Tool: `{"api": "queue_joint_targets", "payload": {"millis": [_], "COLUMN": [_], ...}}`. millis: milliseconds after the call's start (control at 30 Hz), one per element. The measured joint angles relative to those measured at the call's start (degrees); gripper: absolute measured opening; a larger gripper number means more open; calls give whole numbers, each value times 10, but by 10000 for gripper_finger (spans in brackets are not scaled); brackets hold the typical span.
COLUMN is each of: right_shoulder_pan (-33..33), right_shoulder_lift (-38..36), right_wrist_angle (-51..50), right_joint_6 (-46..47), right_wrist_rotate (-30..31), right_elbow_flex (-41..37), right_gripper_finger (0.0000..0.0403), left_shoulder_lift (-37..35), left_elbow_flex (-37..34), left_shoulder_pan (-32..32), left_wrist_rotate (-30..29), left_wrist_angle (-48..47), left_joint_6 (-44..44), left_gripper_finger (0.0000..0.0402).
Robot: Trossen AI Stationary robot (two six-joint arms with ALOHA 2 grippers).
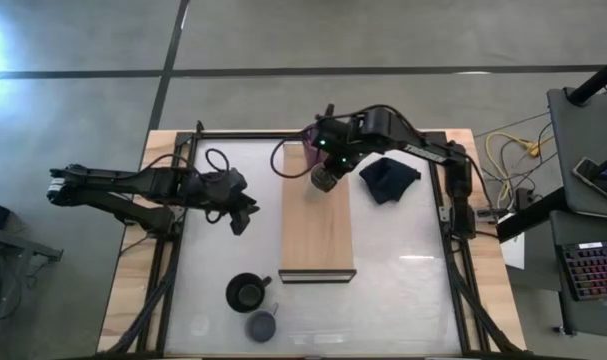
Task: Stack small to large cups/mugs on shelf
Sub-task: Put the light brown cup on the shelf
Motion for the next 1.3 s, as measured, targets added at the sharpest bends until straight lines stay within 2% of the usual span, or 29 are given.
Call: {"api": "queue_joint_targets", "payload": {"millis": [233,533,733,933,1300], "right_shoulder_pan": [-2,-2,-2,-2,-4], "right_shoulder_lift": [-3,6,7,5,4], "right_wrist_angle": [3,6,14,41,34], "right_joint_6": [3,16,16,16,13], "right_wrist_rotate": [18,20,21,20,16], "right_elbow_flex": [9,8,8,8,8], "right_gripper_finger": [9,9,11,29,54], "left_shoulder_lift": [14,116,158,189,215], "left_elbow_flex": [1,29,43,59,62], "left_shoulder_pan": [17,67,71,76,83], "left_wrist_rotate": [-1,2,17,33,35], "left_wrist_angle": [117,138,223,233,236], "left_joint_6": [32,50,76,82,93], "left_gripper_finger": [93,93,93,93,93]}}
